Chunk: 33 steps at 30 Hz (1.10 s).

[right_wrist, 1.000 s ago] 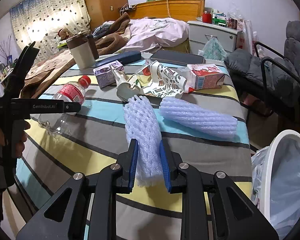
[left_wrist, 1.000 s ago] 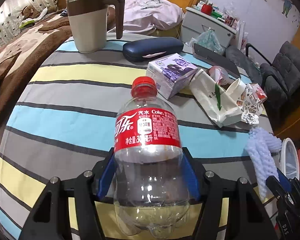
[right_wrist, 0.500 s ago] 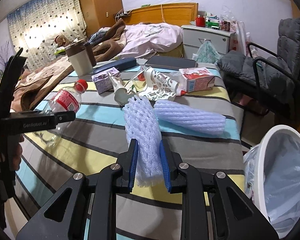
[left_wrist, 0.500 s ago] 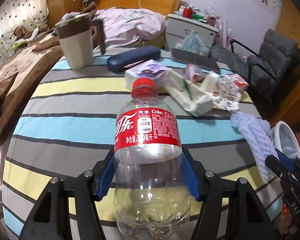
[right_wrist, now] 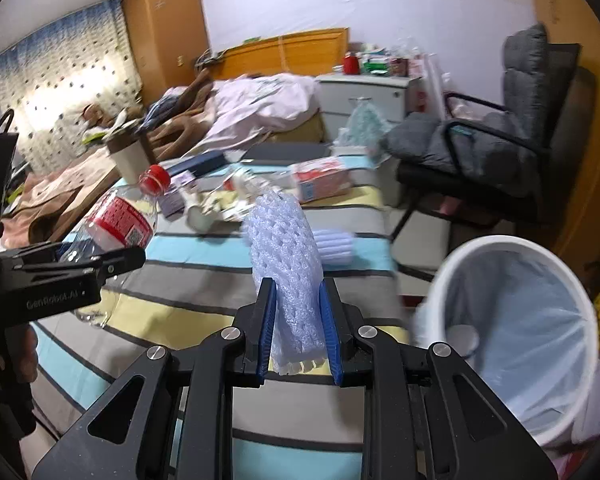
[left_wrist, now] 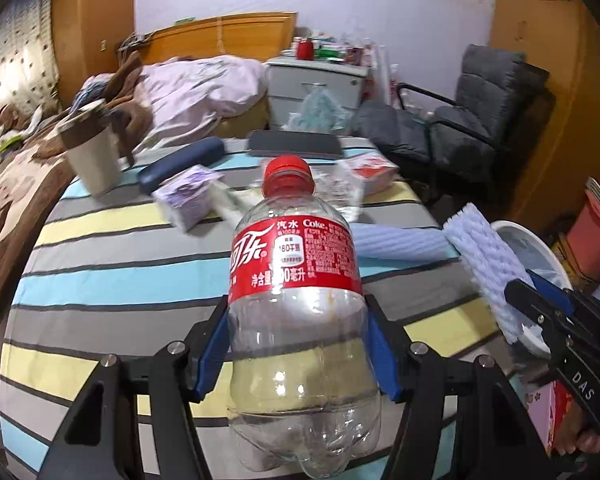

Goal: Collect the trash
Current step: 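Carry the foam net and Coca-Cola bottle over the trash bin with both tools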

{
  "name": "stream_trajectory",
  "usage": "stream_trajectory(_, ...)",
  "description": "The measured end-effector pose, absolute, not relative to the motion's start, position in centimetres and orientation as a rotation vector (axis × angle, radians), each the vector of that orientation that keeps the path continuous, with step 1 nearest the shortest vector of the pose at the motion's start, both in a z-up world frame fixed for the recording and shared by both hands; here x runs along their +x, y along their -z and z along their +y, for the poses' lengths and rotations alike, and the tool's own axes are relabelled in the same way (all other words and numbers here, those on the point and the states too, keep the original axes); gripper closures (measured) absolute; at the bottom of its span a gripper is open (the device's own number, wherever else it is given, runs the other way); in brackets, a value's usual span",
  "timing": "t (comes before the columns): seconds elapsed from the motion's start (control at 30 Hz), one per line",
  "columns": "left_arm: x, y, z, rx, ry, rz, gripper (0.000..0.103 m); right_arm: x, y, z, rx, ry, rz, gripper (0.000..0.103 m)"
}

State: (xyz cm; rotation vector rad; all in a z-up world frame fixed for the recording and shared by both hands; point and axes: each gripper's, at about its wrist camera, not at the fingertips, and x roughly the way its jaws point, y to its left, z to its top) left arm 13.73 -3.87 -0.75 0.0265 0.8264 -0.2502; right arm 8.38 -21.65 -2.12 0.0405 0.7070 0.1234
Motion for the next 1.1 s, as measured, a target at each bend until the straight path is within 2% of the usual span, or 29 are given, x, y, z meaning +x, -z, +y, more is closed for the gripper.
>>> stream_trajectory(0.67, 11.5, -1.1, -19.0, 0.116, 0.583, 0.783, 0.039, 3.8, 1.1, -31.6, 0.122, 0.169, 0.656, 0.078)
stream_trajectory(1.1, 12.1, 1.2, -26.7, 0.144, 0.723, 0.857, 0.039, 4.0, 3.7, -36.1, 0.147, 0.289, 0.765, 0.078)
